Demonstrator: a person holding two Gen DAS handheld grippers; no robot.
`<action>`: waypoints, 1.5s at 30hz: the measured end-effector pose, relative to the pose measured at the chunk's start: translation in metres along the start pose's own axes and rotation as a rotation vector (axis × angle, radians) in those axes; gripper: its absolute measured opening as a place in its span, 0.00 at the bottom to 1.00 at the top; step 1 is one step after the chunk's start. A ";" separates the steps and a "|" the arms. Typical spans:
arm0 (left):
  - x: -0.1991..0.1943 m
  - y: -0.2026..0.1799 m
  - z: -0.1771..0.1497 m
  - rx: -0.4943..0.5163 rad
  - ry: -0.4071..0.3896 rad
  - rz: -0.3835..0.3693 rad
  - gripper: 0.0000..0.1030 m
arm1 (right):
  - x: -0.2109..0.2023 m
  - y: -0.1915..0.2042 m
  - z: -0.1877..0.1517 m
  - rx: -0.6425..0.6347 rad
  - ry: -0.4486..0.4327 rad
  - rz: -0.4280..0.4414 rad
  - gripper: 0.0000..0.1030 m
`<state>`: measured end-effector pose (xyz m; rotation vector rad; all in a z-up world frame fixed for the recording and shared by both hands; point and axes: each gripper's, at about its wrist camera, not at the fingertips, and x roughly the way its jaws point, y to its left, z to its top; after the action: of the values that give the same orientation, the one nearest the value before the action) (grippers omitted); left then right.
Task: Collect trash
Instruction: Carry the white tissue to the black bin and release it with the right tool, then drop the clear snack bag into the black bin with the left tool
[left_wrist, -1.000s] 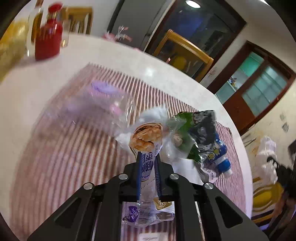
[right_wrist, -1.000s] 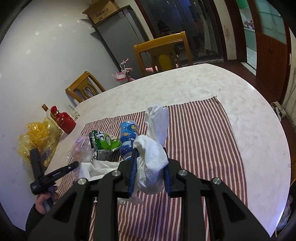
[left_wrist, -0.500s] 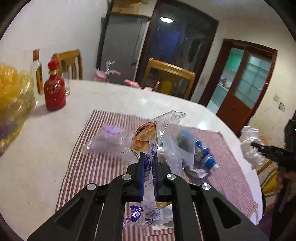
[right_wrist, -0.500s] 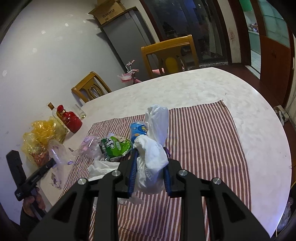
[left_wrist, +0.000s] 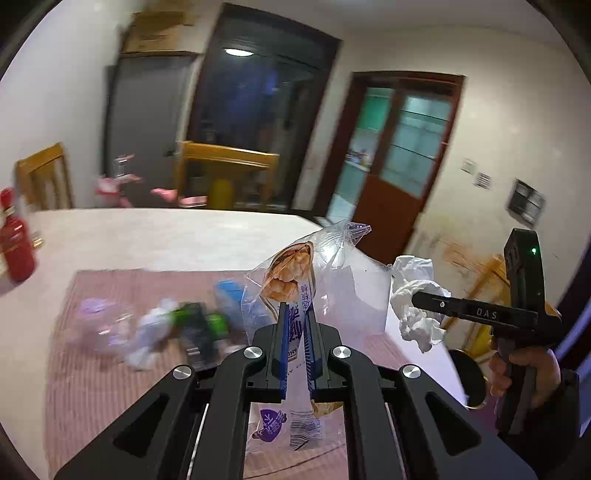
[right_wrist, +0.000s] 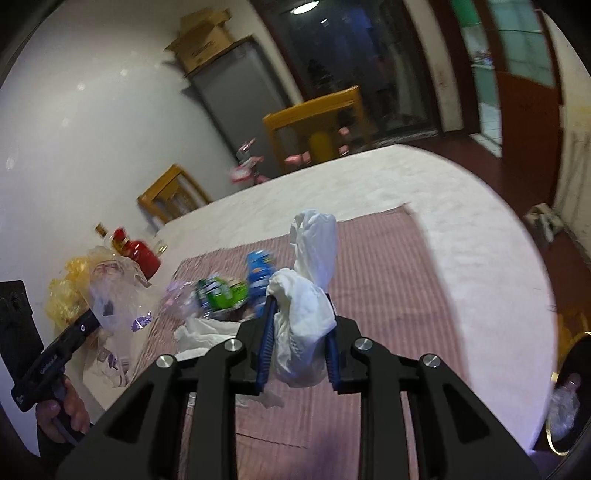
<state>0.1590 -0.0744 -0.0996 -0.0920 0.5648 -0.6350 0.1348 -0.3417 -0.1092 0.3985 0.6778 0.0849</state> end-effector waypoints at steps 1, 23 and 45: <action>0.003 -0.009 0.001 0.009 0.000 -0.017 0.06 | -0.014 -0.015 -0.001 0.015 -0.021 -0.034 0.23; 0.071 -0.177 -0.001 0.216 0.068 -0.242 0.06 | -0.068 -0.367 -0.141 0.509 0.203 -0.738 0.65; 0.255 -0.423 -0.112 0.407 0.392 -0.547 0.06 | -0.278 -0.335 -0.177 0.666 -0.298 -0.694 0.77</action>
<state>0.0416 -0.5546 -0.2084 0.2768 0.7838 -1.3067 -0.2096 -0.6484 -0.1987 0.7713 0.5028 -0.8635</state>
